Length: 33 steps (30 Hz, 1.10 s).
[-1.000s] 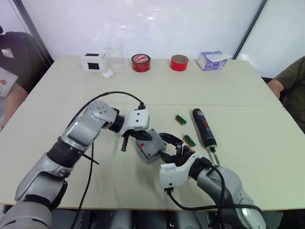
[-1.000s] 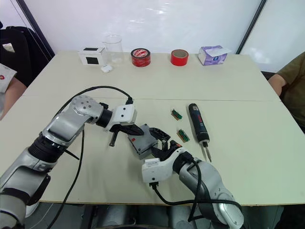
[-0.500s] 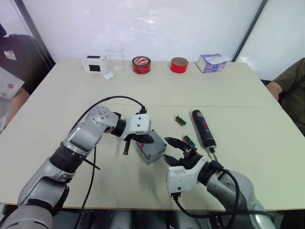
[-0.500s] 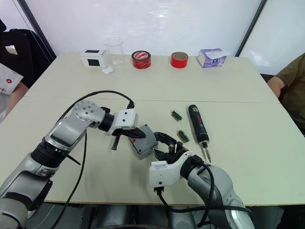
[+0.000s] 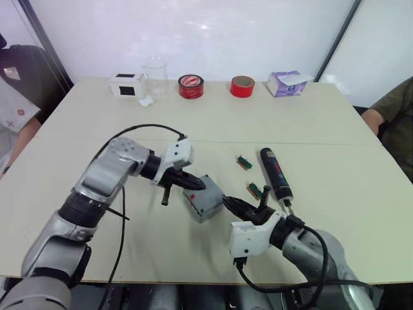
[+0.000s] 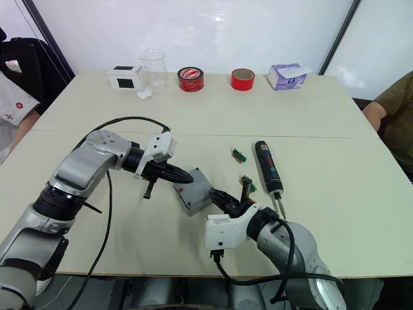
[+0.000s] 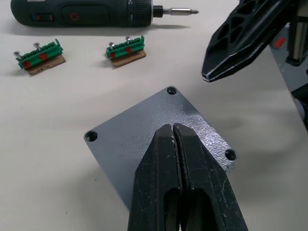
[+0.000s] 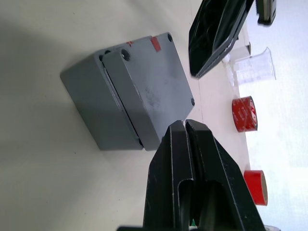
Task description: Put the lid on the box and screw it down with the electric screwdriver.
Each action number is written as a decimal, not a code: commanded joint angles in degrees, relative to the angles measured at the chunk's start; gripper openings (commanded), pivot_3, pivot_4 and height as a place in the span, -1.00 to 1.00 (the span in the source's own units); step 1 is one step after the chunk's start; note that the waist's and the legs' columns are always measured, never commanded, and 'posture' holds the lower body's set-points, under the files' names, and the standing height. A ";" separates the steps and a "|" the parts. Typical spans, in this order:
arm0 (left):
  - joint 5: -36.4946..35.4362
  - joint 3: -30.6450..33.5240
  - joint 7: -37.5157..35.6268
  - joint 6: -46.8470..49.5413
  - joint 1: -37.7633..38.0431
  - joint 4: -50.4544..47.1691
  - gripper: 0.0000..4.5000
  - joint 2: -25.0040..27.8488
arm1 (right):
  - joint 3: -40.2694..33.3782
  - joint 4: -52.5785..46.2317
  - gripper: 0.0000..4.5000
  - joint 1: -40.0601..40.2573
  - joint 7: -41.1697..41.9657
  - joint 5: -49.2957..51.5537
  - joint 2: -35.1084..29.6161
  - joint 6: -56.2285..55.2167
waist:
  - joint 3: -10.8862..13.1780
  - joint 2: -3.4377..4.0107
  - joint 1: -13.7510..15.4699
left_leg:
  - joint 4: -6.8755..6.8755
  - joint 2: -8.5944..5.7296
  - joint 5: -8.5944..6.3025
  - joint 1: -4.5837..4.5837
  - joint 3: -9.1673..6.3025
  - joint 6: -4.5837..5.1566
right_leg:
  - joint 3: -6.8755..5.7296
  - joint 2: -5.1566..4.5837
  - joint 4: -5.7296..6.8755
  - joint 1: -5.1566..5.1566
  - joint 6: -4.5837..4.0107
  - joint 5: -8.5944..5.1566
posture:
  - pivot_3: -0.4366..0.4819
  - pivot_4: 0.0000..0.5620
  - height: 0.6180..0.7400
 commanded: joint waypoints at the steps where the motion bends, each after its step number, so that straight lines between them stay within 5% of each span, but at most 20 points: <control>1: -3.85 4.69 0.50 4.12 -4.10 0.86 -1.00 0.42 | -3.28 -1.82 -1.00 0.96 1.66 9.94 1.01 3.27 | 0.05 0.00 -0.01 | 0.00 0.00 0.00 0.00 0.00 0.00 | 0.00 0.00 0.00 -0.01 0.00 0.00 | -0.05 -0.47 1.00; 9: 3.92 2.26 2.27 -6.38 -8.24 15.41 -1.00 1.72 | -5.53 -7.64 -1.00 3.00 11.14 29.76 2.06 25.65 | 0.21 0.02 -0.10 | -0.01 -0.01 -0.05 -0.01 -0.16 0.08 | 0.06 0.03 -0.01 -0.01 -0.01 0.00 | -0.05 -0.47 1.00; 15: 4.08 1.26 0.46 -6.70 -6.69 15.71 -1.00 0.57 | -5.70 -9.15 -1.00 -0.71 10.05 37.90 2.47 38.46 | 0.32 -0.01 0.03 | -0.03 0.02 -0.05 -0.07 -0.16 0.08 | 0.04 0.01 0.00 -0.08 -0.05 -0.02 | -0.05 -0.47 1.00; 33: 6.33 -1.55 -0.03 -7.90 -3.17 12.77 -1.00 -0.75 | -0.39 -5.01 -1.00 -8.16 0.57 45.97 0.02 44.63 | 0.36 0.00 -0.03 | -0.04 0.00 -0.06 -0.14 -0.17 0.09 | 0.04 -0.02 -0.02 -0.14 -0.05 -0.02 | -0.05 -0.47 1.00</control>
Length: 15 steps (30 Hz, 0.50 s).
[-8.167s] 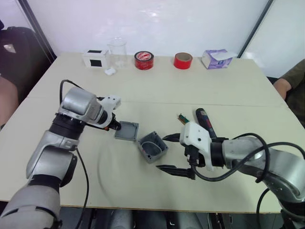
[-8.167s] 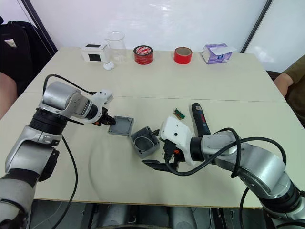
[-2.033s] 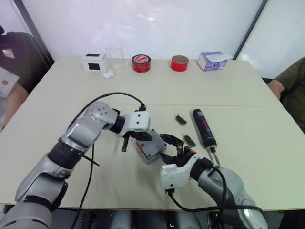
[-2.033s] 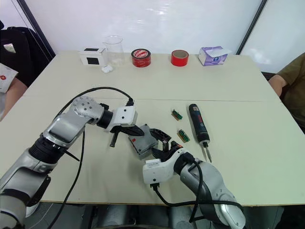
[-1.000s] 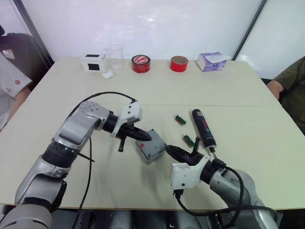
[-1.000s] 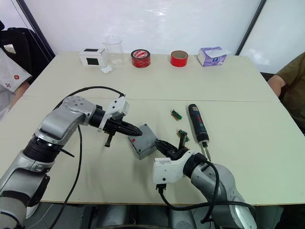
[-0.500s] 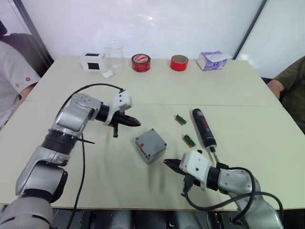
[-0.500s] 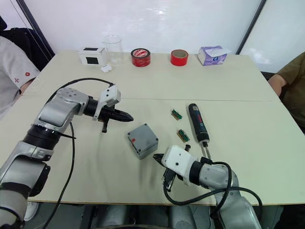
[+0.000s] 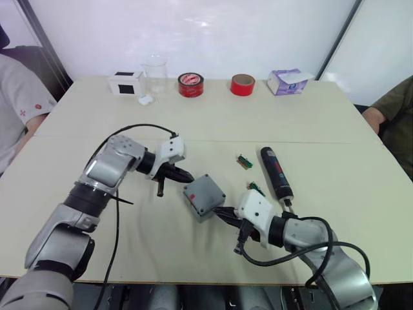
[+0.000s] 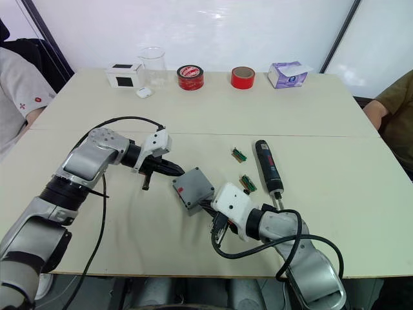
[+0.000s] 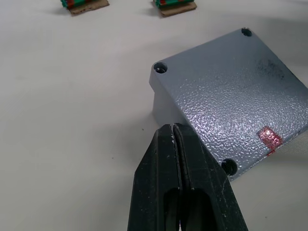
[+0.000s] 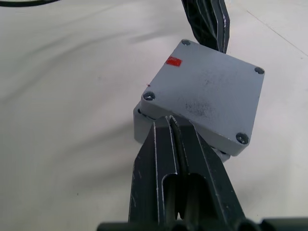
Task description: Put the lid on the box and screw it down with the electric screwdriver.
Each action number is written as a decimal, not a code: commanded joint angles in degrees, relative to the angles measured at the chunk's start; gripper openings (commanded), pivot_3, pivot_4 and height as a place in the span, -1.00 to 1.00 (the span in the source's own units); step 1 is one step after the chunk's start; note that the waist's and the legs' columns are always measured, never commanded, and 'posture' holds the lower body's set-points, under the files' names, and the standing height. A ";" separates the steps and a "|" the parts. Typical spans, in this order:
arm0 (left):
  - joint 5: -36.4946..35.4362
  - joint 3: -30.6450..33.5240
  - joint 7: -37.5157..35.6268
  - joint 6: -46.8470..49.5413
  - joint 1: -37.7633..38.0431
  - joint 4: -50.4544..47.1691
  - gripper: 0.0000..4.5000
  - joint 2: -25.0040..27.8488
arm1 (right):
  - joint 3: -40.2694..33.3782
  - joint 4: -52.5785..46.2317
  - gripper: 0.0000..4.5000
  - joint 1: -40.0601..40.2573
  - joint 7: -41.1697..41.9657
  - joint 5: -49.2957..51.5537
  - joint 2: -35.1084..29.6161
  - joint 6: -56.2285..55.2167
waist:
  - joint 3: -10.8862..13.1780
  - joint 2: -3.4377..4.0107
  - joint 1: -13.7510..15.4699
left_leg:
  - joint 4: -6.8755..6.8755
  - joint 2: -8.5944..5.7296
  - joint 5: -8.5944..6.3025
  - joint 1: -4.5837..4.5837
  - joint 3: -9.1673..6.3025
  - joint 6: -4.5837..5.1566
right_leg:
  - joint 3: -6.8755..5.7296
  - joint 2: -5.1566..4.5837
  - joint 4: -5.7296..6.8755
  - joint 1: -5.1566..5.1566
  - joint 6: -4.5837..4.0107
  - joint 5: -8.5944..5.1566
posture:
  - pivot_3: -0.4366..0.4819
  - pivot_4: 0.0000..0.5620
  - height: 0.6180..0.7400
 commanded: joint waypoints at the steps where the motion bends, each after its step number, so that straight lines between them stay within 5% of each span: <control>1: -0.24 0.63 -0.46 -0.26 0.15 -2.62 -1.00 0.12 | 0.83 -0.40 -1.00 -0.93 -1.50 1.50 -0.86 -0.13 | 0.00 0.00 -0.02 | 0.00 0.00 0.00 0.00 0.00 0.00 | 0.00 0.00 0.00 0.00 0.00 0.00 | -0.05 -0.47 1.00; 15: -0.25 0.87 -0.41 -0.48 0.36 -2.81 -1.00 0.25 | 2.90 2.38 -1.00 -3.89 -4.88 4.14 -1.96 -0.28 | 0.01 0.00 0.01 | -0.01 0.01 0.00 -0.02 -0.02 0.01 | 0.00 0.00 -0.01 -0.02 0.00 0.00 | -0.05 -0.47 1.00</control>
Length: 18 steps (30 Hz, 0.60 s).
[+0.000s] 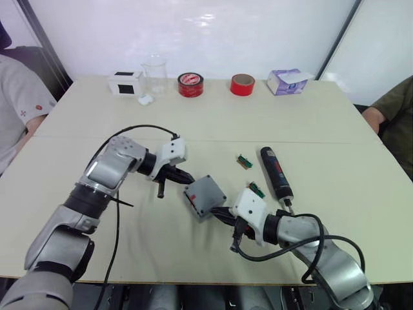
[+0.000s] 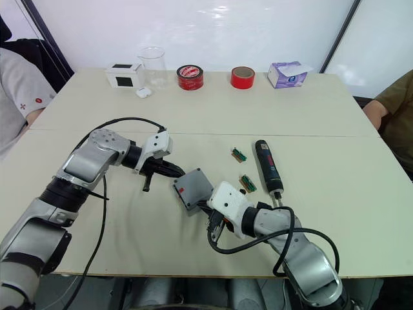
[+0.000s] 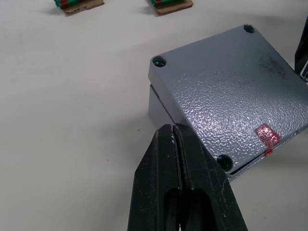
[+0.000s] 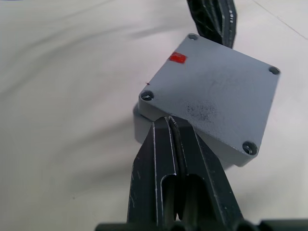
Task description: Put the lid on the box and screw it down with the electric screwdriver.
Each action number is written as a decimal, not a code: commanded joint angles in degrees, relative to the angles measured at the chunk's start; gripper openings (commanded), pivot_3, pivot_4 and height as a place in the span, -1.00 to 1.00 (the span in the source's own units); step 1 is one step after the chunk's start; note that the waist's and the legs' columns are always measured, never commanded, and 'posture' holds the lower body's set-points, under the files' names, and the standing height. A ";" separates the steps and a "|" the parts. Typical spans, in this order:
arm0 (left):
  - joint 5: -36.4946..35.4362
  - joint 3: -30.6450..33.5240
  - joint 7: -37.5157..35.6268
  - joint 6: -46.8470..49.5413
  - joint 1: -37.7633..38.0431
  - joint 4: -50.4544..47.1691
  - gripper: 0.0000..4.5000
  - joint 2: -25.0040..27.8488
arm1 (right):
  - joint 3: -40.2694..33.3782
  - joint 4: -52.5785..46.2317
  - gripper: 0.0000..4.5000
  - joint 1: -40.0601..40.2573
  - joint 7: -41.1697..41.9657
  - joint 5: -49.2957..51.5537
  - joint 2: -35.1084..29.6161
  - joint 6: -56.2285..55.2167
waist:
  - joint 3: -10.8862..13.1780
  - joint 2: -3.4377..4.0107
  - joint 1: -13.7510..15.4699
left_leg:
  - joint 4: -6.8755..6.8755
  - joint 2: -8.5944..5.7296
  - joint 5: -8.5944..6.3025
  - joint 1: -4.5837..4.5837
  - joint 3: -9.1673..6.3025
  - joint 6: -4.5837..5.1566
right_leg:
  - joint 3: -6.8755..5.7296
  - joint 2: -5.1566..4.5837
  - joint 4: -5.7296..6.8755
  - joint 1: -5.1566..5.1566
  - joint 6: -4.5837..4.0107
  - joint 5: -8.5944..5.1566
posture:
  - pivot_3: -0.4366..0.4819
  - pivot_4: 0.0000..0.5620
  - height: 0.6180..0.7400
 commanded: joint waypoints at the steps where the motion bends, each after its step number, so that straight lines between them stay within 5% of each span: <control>1: -0.54 0.91 -0.82 -0.42 0.06 -1.70 -1.00 0.25 | -0.23 -0.20 -1.00 -0.72 -1.41 1.11 -0.34 -0.84 | 0.00 0.00 0.01 | 0.00 0.00 0.00 0.00 0.00 0.00 | 0.00 0.00 0.00 0.00 0.00 0.00 | -0.05 -0.47 1.00; 18: -0.31 0.28 -2.53 -0.32 1.58 -3.17 -1.00 1.74 | 0.55 -1.05 -1.00 -0.32 -3.12 3.74 -2.46 -1.01 | 0.01 0.00 0.03 | -0.01 0.01 0.00 -0.21 0.00 0.00 | 0.00 -0.01 -0.02 -0.18 0.00 0.00 | -0.05 -0.47 1.00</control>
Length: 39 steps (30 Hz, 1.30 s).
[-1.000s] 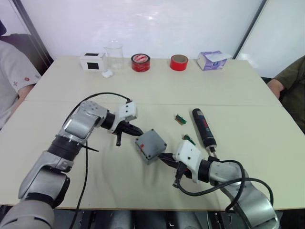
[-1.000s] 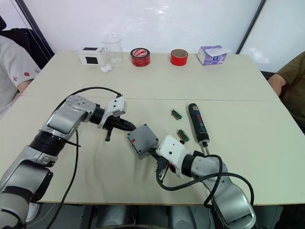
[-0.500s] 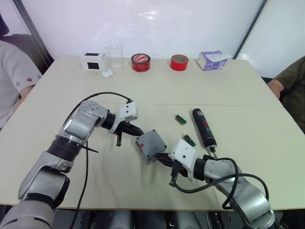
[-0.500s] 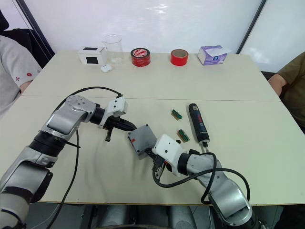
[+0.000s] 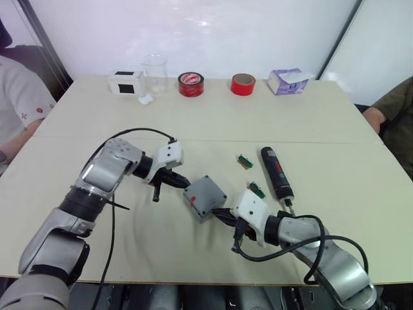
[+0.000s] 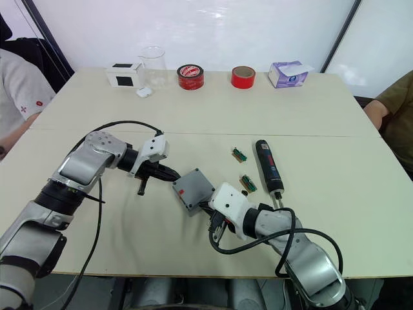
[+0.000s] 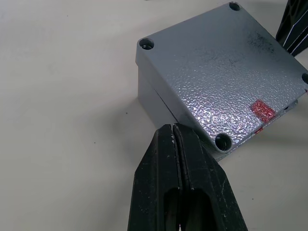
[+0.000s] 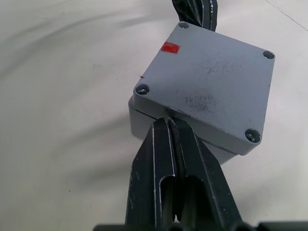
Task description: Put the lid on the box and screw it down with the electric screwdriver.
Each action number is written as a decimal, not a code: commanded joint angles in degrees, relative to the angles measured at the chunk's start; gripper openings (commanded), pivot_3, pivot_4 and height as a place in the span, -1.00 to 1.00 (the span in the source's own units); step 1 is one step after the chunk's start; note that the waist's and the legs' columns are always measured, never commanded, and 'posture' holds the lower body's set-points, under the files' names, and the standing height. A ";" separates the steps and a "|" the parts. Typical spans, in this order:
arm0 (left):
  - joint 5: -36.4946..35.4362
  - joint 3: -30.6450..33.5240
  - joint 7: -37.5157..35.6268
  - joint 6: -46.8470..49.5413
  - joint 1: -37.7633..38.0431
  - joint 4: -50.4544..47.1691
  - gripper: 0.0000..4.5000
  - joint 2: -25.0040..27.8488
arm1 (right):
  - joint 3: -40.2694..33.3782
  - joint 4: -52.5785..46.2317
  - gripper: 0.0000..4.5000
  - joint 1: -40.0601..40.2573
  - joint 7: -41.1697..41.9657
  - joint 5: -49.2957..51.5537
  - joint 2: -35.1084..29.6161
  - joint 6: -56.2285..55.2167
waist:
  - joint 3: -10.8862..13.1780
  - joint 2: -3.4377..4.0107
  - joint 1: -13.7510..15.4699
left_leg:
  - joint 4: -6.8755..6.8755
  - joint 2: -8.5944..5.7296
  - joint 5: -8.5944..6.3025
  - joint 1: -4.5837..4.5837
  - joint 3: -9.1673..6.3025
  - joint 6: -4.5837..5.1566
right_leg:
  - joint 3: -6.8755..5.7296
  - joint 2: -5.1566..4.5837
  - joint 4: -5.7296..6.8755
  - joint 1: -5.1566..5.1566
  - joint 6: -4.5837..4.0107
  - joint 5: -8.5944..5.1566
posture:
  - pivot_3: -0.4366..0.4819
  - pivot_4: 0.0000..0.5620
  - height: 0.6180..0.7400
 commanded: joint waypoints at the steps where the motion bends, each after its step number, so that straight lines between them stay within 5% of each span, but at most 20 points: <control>1: -0.30 0.29 -0.71 -0.44 0.04 -2.00 -1.00 -0.04 | 0.53 -1.07 -1.00 -1.01 -0.47 1.36 0.03 -0.74 | 0.00 0.00 -0.01 | 0.00 0.00 0.00 -0.04 0.00 0.00 | 0.00 0.00 0.00 -0.04 0.00 0.00 | -0.05 -0.47 1.00; 18: 0.77 1.73 0.38 -2.48 -2.90 2.30 -1.00 -0.62 | 0.51 0.76 -1.00 -2.03 -1.57 2.40 -1.31 -1.76 | 0.00 0.00 0.02 | 0.04 -0.02 0.01 -0.52 0.01 0.00 | -0.01 0.03 0.03 -0.49 0.01 0.01 | -0.05 -0.47 1.00; 39: -1.55 1.08 0.04 2.72 -1.12 -4.37 -1.00 -1.50 | 0.07 0.58 -1.00 -2.81 -2.71 4.12 -2.23 -1.46 | 0.00 -0.01 -0.01 | 0.05 -0.02 0.01 -0.53 0.01 0.01 | -0.01 0.05 0.04 -0.50 0.02 0.02 | -0.05 -0.47 1.00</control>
